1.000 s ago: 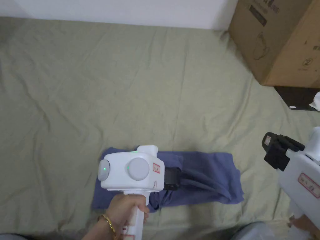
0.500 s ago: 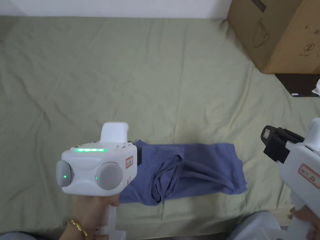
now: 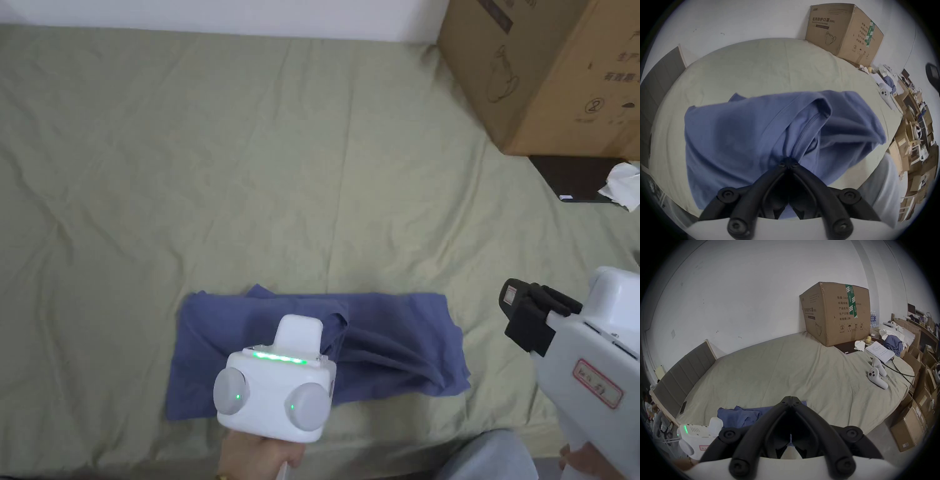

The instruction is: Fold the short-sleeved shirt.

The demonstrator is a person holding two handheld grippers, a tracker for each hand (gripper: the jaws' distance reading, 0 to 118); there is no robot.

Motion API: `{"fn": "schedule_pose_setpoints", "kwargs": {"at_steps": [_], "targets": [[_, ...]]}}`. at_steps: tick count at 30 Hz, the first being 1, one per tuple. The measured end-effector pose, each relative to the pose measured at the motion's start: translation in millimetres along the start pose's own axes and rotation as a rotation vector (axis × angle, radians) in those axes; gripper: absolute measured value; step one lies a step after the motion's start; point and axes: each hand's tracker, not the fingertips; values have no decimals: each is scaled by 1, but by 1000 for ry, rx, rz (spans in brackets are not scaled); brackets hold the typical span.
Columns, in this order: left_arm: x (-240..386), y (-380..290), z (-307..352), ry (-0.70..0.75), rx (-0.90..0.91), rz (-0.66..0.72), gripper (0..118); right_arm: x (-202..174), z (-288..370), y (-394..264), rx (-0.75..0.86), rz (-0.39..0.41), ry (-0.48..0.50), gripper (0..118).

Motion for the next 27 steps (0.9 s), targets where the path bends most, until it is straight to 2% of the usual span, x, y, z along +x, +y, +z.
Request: {"fn": "schedule_pose_setpoints", "kwargs": {"at_steps": [5,8,10,11,12,13,14,15,17,21,27], "targets": [[-1,25,7,-189,0,127,0,-1,4,4,3,10,-8,0],[-19,42,29,-183,85,133,0,-3,8,9,19,7,-5,0],[-40,53,49,-170,162,142,9,-5,8,11,31,5,0,0],[-53,59,59,-157,194,155,23,-7,8,12,34,7,3,0],[-67,64,68,-140,212,166,53,-9,6,12,35,11,4,0],[-79,67,74,-137,218,176,76,-11,5,12,37,14,7,0],[-93,69,82,-133,225,189,95,-13,4,12,38,17,12,0],[-106,70,87,-128,236,205,108,-15,2,12,36,17,16,0],[-134,67,95,-130,280,241,109,-18,-2,12,30,15,30,0],[-182,55,86,-142,226,337,109,-23,-5,11,24,18,43,0],[-233,19,44,-379,99,619,109,-23,-3,14,28,14,40,0]]}}
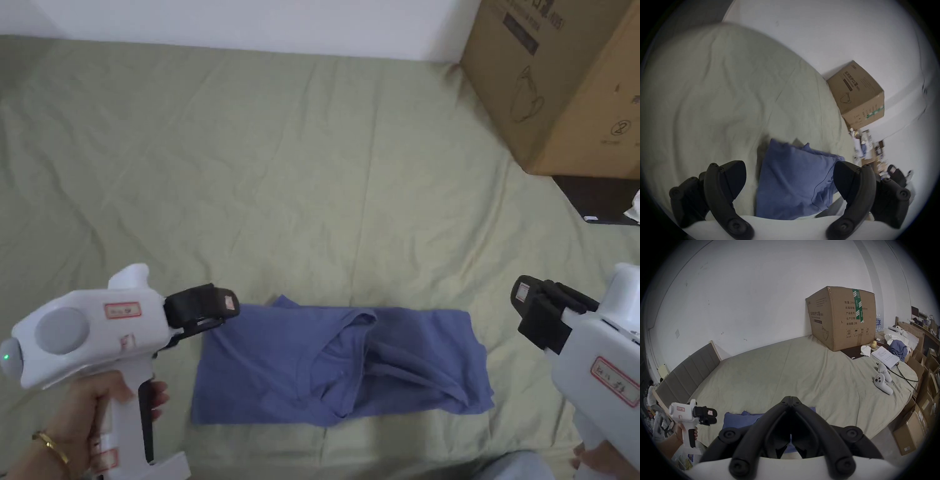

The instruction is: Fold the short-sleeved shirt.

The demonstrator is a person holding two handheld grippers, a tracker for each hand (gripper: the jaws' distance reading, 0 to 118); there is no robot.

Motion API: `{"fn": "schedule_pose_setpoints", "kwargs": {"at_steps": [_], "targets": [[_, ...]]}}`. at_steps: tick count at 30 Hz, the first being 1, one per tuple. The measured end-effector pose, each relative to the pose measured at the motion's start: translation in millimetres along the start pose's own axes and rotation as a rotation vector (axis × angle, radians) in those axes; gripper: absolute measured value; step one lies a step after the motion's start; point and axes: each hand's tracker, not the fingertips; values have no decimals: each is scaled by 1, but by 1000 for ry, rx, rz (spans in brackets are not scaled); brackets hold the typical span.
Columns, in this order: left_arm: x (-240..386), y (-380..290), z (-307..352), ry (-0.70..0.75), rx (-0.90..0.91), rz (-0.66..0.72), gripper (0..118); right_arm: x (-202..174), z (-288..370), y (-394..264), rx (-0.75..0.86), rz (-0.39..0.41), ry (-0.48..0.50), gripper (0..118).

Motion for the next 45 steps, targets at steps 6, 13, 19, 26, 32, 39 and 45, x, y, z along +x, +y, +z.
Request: {"fn": "schedule_pose_setpoints", "kwargs": {"at_steps": [6,13,19,26,32,39,45], "targets": [[-26,-23,-20,-156,-114,179,109,3,1,0,-4,-4,-12,0],[-8,-42,-33,-9,-94,124,14,3,-2,-7,-33,-12,-16,0],[24,-36,-22,87,-66,102,13,-1,-3,-11,-54,3,-5,0],[40,-15,31,268,17,20,13,-2,-2,-9,-44,-3,3,0],[44,0,90,543,220,-85,13,-2,-5,-11,-50,-9,12,0],[100,-8,86,580,255,-307,13,-10,-11,-13,-57,-13,32,0],[158,-33,17,425,139,-445,13,-10,-5,-11,-46,15,31,0]]}}
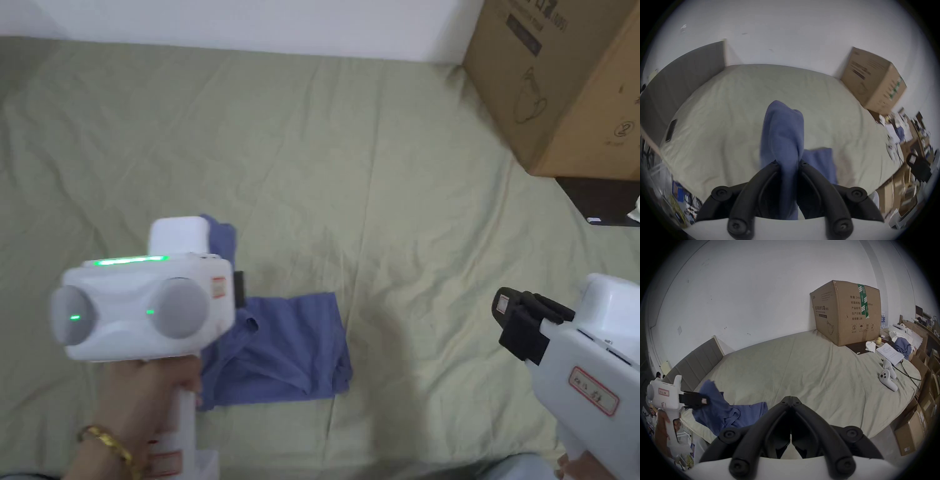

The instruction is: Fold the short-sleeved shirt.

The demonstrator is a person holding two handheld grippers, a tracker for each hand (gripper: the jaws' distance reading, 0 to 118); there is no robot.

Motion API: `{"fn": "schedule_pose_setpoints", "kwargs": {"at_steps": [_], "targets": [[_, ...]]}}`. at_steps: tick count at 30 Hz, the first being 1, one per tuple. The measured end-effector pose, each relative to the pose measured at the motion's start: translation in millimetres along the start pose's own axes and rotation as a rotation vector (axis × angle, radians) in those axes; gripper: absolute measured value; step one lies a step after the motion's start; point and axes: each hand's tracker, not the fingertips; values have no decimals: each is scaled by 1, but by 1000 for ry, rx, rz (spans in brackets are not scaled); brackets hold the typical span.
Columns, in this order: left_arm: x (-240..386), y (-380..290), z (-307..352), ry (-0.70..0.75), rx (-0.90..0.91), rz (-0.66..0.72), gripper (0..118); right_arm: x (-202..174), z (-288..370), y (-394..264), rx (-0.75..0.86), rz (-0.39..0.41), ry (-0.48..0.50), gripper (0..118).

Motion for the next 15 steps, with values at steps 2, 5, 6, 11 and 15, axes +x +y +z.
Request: {"fn": "schedule_pose_setpoints", "kwargs": {"at_steps": [2,5,6,11,15], "targets": [[28,-5,-16,-43,-41,-70,13,5,3,-1,4,-4,-12,0],[66,-17,-45,-128,-133,-134,26,16,9,-3,9,-43,-37,0],[74,-21,-56,-165,-163,-123,37,20,11,-4,10,-54,-44,0],[99,-32,-88,-325,-291,-11,61,37,18,-8,7,-85,-86,0],[96,-27,-64,-322,-152,-77,55,46,24,-9,10,-101,-103,0]]}}
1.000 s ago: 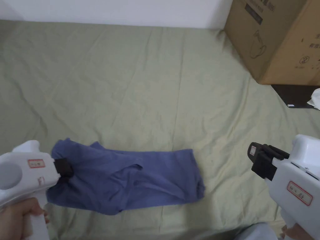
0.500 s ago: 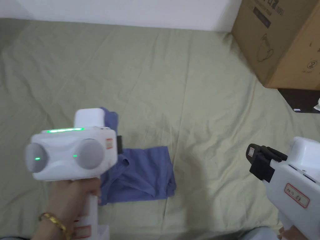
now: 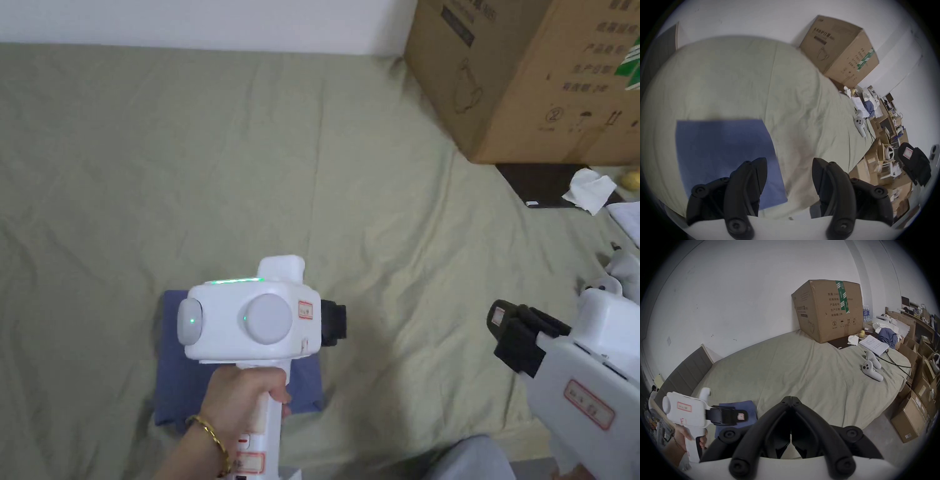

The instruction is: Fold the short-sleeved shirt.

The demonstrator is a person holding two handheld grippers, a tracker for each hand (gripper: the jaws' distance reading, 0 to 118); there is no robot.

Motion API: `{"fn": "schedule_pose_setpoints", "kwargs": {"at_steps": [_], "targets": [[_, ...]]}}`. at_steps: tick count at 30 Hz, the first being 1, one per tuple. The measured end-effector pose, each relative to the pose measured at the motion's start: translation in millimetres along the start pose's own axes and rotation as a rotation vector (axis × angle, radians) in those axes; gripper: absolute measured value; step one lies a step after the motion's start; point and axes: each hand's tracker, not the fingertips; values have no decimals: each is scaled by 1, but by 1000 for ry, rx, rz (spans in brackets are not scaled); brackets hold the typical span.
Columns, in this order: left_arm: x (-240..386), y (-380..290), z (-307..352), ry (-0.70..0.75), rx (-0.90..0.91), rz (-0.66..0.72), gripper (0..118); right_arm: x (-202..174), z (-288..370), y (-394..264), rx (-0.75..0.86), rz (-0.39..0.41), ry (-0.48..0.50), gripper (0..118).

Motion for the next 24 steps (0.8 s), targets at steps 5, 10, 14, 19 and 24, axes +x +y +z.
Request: {"fn": "schedule_pose_setpoints", "kwargs": {"at_steps": [5,10,14,19,24], "targets": [[-4,3,9,229,141,-149,5,2,-2,-3,-2,-22,15,0],[-11,-13,-31,202,10,-126,0,0,-5,-8,-14,-26,33,0],[-5,-46,-73,211,-126,-184,0,1,-5,-10,-16,-29,32,0],[-1,-49,-77,228,-92,-182,0,2,-3,-11,-23,-30,29,0],[-12,-22,-21,101,87,-41,0,-10,-4,-9,-29,9,44,0]]}}
